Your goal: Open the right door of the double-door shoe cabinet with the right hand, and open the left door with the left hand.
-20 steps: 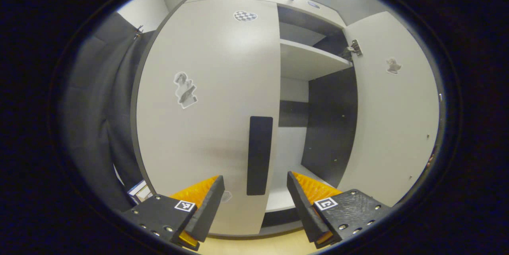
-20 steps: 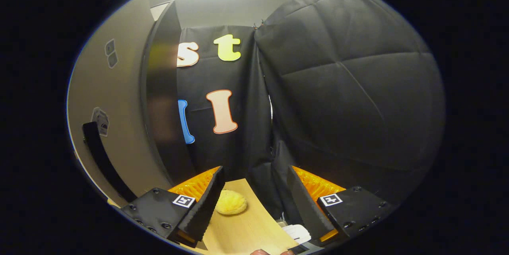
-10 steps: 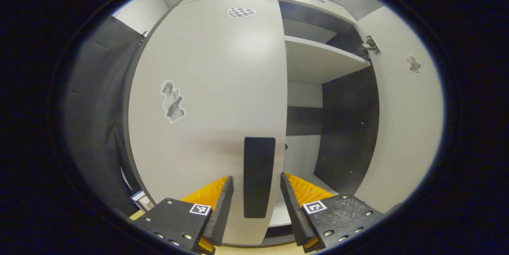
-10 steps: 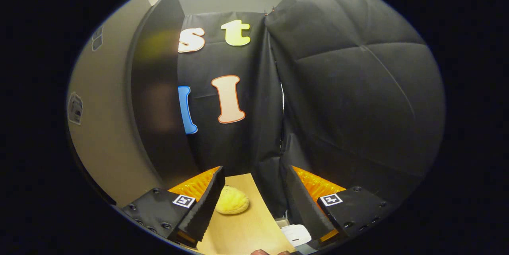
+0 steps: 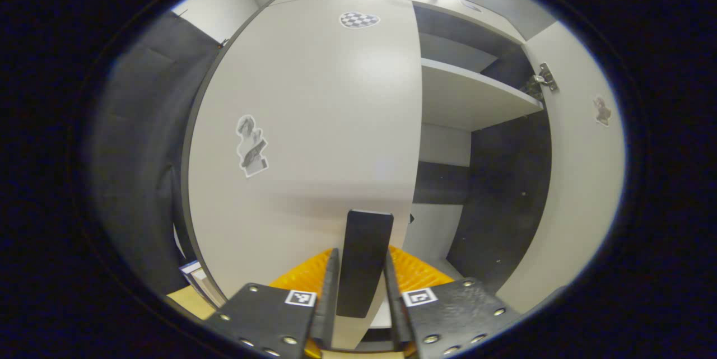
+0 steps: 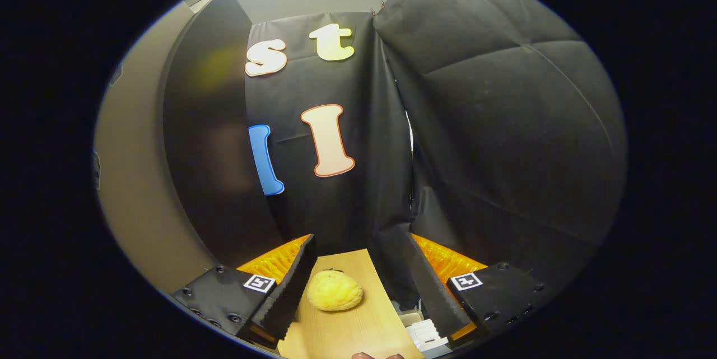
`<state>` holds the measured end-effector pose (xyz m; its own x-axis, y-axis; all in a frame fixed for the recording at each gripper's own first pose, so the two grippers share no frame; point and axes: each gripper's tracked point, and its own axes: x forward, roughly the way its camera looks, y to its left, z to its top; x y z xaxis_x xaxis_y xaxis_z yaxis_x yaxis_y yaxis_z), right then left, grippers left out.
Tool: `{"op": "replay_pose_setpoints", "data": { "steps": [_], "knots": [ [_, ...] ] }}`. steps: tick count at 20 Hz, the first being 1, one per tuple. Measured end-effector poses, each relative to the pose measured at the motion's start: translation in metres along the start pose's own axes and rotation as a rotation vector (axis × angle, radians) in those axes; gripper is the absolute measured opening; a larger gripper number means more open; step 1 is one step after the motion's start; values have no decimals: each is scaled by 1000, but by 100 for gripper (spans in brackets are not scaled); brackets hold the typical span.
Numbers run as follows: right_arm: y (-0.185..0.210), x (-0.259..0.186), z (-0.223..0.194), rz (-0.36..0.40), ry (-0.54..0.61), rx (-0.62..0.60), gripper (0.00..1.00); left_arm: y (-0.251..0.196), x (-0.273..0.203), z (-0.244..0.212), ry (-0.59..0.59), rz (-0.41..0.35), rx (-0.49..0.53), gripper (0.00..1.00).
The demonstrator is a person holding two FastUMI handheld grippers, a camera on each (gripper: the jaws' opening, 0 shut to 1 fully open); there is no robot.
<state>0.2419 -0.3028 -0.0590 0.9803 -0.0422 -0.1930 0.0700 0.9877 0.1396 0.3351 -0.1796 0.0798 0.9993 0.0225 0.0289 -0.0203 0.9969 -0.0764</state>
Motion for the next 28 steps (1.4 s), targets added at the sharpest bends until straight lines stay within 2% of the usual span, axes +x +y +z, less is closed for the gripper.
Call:
{"op": "replay_pose_setpoints", "data": {
  "steps": [2, 3, 5, 10, 13, 14, 15, 18, 19, 20, 28],
  "knots": [
    [1, 5, -2, 3, 20, 7, 98, 0, -1, 0, 0, 7, 22, 34],
    [3, 7, -1, 8, 23, 12, 98, -1, 0, 0, 2, 16, 55, 34],
    [8, 7, 1, 17, 17, 8, 98, 0, -1, 0, 6, 26, 102, 27],
    [5, 4, -11, -4, 49, -48, 98, 1, -1, -4, 25, 14, 89, 13],
    [7, 3, -10, -5, 45, -50, 98, 0, -2, -5, 28, 9, 83, 14],
    [10, 1, -11, -2, 41, -43, 92, 0, -3, -5, 30, 6, 82, 13],
    [12, -1, -9, 0, 39, -39, 98, 0, -3, -5, 28, 4, 82, 14],
    [13, -16, -6, -9, 23, -47, 98, 0, -4, -5, 28, -9, 71, 13],
    [13, -22, -6, -17, 21, -49, 92, 0, -5, -5, 29, -15, 67, 13],
    [12, -28, -6, -26, 20, -49, 98, -1, -5, -4, 31, -22, 64, 13],
    [28, -97, -4, -107, -14, -52, 98, -7, -6, 0, 44, -101, 56, 12]
  ]
}}
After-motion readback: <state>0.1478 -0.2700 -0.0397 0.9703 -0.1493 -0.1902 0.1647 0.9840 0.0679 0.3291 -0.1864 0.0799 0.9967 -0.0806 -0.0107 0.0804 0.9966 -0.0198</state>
